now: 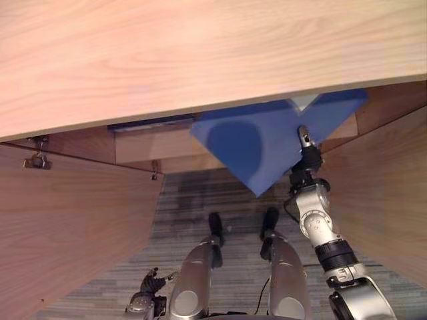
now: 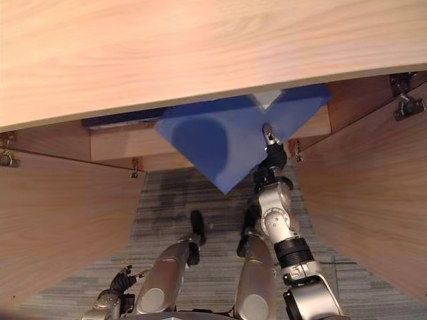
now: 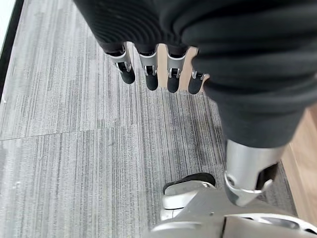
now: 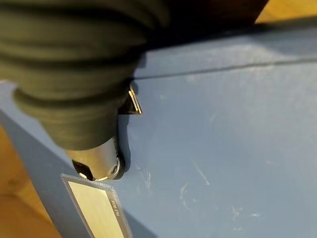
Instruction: Put the empty folder in the office cabinet
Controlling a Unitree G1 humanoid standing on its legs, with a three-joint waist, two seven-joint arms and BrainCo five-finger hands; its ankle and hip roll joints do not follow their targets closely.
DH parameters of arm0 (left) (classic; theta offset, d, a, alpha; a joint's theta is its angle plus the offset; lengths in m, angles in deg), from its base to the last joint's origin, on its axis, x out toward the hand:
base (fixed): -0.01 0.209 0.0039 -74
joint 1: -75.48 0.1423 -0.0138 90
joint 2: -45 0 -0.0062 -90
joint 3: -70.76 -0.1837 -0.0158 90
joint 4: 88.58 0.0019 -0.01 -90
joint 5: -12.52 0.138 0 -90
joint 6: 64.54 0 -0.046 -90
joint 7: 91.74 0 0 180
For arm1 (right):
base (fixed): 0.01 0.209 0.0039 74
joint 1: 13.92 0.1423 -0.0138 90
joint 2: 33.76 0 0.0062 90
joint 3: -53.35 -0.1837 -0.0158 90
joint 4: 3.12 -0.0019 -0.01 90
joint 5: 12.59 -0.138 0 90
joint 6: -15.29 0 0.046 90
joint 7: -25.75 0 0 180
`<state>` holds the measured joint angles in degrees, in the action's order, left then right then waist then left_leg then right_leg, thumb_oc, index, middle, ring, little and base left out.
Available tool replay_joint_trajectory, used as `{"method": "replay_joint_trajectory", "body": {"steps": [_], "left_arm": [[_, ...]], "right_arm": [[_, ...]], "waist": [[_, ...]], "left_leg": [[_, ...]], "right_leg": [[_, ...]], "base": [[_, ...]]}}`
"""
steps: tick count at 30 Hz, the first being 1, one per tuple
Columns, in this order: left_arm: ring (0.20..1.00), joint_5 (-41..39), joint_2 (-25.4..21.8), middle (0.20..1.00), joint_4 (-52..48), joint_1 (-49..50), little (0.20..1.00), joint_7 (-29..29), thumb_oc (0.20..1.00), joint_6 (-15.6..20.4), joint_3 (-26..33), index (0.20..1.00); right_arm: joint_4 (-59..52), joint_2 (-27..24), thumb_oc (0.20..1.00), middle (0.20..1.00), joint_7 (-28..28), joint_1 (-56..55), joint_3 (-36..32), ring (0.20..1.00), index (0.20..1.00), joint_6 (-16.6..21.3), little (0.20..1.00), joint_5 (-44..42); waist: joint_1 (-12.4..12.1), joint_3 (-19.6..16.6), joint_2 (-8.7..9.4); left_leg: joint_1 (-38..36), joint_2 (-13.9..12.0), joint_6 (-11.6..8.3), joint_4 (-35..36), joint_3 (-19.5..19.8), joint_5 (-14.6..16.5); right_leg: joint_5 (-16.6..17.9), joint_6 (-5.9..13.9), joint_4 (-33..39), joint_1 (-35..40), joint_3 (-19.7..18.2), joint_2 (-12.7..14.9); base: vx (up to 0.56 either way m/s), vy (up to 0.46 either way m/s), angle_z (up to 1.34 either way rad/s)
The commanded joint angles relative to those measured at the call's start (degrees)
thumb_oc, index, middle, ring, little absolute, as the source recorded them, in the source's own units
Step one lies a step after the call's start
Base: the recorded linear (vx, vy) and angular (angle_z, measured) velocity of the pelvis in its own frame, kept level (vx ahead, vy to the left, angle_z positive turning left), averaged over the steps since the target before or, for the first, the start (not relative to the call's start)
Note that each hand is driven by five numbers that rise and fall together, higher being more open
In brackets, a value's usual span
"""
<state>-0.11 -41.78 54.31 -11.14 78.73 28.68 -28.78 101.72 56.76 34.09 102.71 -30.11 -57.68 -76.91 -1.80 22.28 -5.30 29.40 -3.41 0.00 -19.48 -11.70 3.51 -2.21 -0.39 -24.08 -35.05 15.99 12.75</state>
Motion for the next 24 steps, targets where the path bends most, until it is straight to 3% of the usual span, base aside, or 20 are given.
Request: {"method": "replay_joint_trajectory", "body": {"steps": [1,5,12,14,17,18,24], "left_arm": [[1.000,-1.8,-5.0,1.000,-3.2,7.8,1.000,0.1,1.000,0.7,-2.9,1.000],[1.000,-1.7,-6.9,1.000,-7.5,11.1,1.000,0.3,1.000,0.3,-3.1,1.000],[1.000,-1.4,-9.7,1.000,-14.3,15.4,1.000,0.3,1.000,-0.1,-3.9,1.000],[1.000,-1.4,-10.6,1.000,-16.0,16.2,1.000,0.5,1.000,-0.5,-3.9,1.000],[1.000,-1.6,-13.8,1.000,-21.5,18.2,1.000,0.6,1.000,-0.8,-4.5,1.000],[1.000,-1.6,-15.1,1.000,-24.5,18.9,1.000,0.6,1.000,-1.2,-4.6,1.000],[1.000,-1.8,-18.0,1.000,-30.7,21.3,1.000,1.0,1.000,-2.3,-3.7,1.000]], "right_arm": [[-9.0,1.6,0.200,0.200,-0.1,2.9,-3.6,0.200,0.200,8.3,0.200,-3.6],[-12.3,2.3,0.200,0.200,1.6,5.7,-6.0,0.200,0.200,12.2,0.200,-4.1],[-11.0,3.2,0.200,0.200,4.7,11.1,-8.8,0.200,0.200,15.4,0.200,-5.9],[-10.4,3.2,0.200,0.200,5.0,11.8,-9.2,0.200,0.200,15.8,0.200,-6.3],[-4.9,3.4,0.200,0.200,10.2,16.6,-11.1,0.200,0.200,17.5,0.200,-6.8],[-2.6,3.3,0.200,0.200,13.1,18.4,-11.2,0.200,0.200,16.8,0.200,-5.3],[6.1,3.3,0.200,0.200,18.2,23.6,-11.2,0.200,0.200,14.3,0.200,-3.5]], "waist": [[-0.3,-3.9,-0.48],[-1.3,-3.9,-1.55],[-2.5,-3.8,-3.18],[-2.8,-4.1,-3.34],[-3.5,-4.2,-4.68],[-3.8,-4.3,-5.19],[-4.9,-5.2,-6.02]], "left_leg": [[5.5,-2.4,-0.23,-8.1,2.8,6.0],[15.8,-3.4,-0.03,-21.0,3.6,10.9],[26.6,-4.1,0.49,-34.1,5.2,15.5],[27.9,-4.1,0.63,-35.5,5.5,16.1],[32.1,-3.4,0.88,-39.3,6.3,17.1],[33.3,-3.3,0.95,-40.0,6.4,17.3],[34.8,-2.9,1.23,-40.1,6.2,17.4]], "right_leg": [[-7.7,3.39,-7.2,0.1,-3.7,1.3],[-12.8,2.49,-19.9,-9.6,-4.8,2.8],[-19.3,-0.37,-32.9,-20.0,-7.7,4.4],[-20.3,-0.68,-34.6,-21.5,-8.0,4.7],[-21.8,-1.29,-39.1,-25.7,-8.7,4.9],[-22.1,-1.40,-40.1,-27.1,-9.1,5.1],[-21.9,-1.24,-40.8,-29.3,-9.7,5.1]], "base": [[-0.05,0.005,0.08],[-0.04,-0.006,0.04],[-0.01,-0.016,-0.01],[0.00,-0.019,0.03],[-0.01,-0.020,0.11],[0.00,0.002,0.07],[0.00,0.001,0.03]]}}
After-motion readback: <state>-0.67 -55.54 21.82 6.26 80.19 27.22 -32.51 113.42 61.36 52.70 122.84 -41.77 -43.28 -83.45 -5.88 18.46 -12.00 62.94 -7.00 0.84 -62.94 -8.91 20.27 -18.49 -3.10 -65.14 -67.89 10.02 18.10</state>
